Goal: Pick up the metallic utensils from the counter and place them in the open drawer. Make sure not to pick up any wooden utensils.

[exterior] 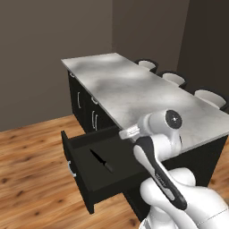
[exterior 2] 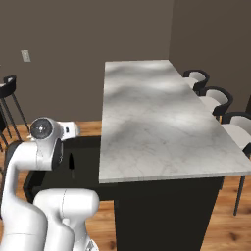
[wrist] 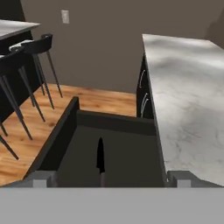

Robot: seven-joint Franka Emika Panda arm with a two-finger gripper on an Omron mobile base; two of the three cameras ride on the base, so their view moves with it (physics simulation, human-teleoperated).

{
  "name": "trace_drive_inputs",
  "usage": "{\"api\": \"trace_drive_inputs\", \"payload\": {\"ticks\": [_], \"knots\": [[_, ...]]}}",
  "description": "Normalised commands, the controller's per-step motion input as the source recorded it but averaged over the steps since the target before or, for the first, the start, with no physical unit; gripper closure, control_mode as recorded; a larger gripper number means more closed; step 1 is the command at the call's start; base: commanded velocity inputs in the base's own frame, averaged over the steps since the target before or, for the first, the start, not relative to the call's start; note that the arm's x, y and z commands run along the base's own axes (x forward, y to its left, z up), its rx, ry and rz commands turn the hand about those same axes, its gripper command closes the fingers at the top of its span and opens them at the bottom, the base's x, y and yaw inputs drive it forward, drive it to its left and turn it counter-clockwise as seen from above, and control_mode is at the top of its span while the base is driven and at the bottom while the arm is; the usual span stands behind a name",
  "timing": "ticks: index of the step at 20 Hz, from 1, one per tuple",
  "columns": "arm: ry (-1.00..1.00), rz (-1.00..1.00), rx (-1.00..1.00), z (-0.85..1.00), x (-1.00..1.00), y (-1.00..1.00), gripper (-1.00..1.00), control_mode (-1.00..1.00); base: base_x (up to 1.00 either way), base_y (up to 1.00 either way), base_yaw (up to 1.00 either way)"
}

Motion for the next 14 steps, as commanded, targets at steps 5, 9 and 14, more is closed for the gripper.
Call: {"api": "trace_drive_inputs", "payload": {"ticks": [5,9,14], "knots": [[0.00,-0.03,0.00,1.00,-0.37,-0.27,-1.00,-1.00,0.00,0.00,0.00],[0.05,-0.07,0.00,0.99,-0.25,-0.33,-1.00,-1.00,0.00,0.00,0.00],[0.09,-0.08,0.00,0.58,-0.36,-0.34,-1.00,-1.00,0.00,0.00,0.00]]}}
